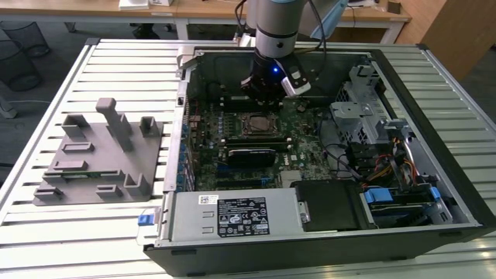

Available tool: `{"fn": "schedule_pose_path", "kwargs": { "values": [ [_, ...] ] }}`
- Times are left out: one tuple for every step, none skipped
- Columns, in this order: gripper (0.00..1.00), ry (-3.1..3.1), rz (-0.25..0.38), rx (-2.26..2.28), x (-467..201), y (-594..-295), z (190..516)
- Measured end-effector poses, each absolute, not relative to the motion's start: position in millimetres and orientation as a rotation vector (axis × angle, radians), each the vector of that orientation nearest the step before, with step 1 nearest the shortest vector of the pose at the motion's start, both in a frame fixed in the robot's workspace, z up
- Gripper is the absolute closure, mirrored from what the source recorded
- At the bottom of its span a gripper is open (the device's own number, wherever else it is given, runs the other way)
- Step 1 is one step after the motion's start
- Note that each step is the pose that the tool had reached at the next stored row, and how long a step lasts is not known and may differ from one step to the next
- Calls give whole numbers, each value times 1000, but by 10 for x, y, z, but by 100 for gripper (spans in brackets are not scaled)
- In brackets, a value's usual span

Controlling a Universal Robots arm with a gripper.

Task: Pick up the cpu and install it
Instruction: 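Install the first cpu locking lever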

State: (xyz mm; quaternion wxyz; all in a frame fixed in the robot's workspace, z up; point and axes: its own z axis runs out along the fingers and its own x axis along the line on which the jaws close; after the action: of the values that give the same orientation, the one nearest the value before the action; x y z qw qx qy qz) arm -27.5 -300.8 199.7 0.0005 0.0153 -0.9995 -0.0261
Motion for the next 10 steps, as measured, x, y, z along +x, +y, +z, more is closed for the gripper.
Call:
{"fn": "schedule_pose_path", "kwargs": {
  "values": [
    [89, -3139, -80, 48, -275, -3009, 1987],
    [89, -3139, -78, 48, -275, -3010, 1981],
    [89, -3139, -76, 48, -276, -3010, 1977],
    [89, -3139, -75, 48, -275, -3009, 1974],
    [89, -3139, -75, 48, -275, -3009, 1973],
    [89, -3140, -78, 48, -273, -3005, 1966],
    [89, -3140, -77, 48, -273, -3006, 1969],
    [89, -3139, -76, 48, -274, -3007, 1975],
    [89, -3139, -76, 48, -274, -3008, 1980],
    [89, -3139, -76, 48, -274, -3008, 1986]
  ]
}}
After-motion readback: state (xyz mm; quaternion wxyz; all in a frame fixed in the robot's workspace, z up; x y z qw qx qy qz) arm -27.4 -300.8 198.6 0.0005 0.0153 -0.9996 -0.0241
